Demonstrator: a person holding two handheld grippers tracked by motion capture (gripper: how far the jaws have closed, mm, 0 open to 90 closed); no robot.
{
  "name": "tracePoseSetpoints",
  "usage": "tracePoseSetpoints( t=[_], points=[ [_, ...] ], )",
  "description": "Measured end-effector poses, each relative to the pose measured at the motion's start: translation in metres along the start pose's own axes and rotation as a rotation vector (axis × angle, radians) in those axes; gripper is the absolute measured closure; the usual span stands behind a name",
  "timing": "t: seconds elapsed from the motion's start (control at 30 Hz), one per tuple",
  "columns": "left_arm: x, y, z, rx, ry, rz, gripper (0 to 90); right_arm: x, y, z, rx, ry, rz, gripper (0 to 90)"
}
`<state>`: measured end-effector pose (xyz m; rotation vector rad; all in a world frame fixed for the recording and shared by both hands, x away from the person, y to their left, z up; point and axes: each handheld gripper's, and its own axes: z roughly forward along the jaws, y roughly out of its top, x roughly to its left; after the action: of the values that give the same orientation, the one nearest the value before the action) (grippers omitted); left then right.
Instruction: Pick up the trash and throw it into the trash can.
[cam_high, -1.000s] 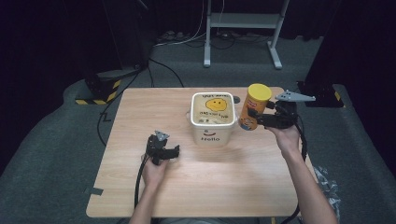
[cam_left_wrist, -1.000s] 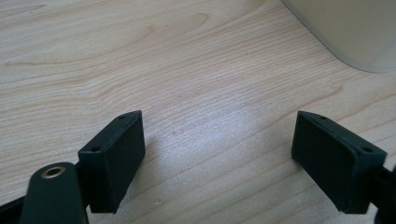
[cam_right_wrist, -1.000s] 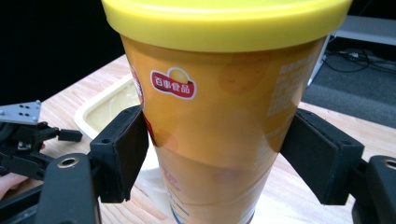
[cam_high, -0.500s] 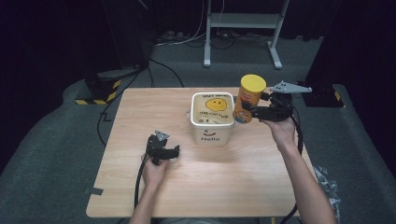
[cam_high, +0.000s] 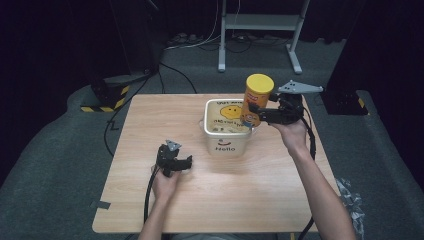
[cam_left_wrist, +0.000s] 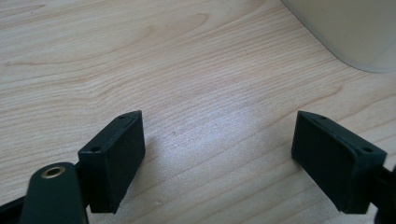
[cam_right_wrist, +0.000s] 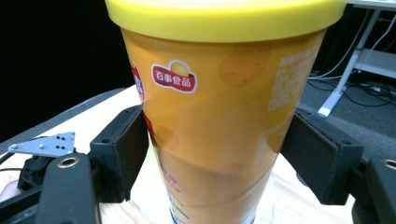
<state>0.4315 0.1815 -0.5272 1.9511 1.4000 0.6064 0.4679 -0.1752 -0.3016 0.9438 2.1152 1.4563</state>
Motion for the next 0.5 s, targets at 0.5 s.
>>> tracePoseSetpoints(
  t=[0.5],
  points=[
    [0.000, 0.000, 0.000, -0.002, 0.000, -0.001, 17.7, 0.018, 0.003, 0.037, 0.024, 0.043, -0.038, 24.2]
  ],
)
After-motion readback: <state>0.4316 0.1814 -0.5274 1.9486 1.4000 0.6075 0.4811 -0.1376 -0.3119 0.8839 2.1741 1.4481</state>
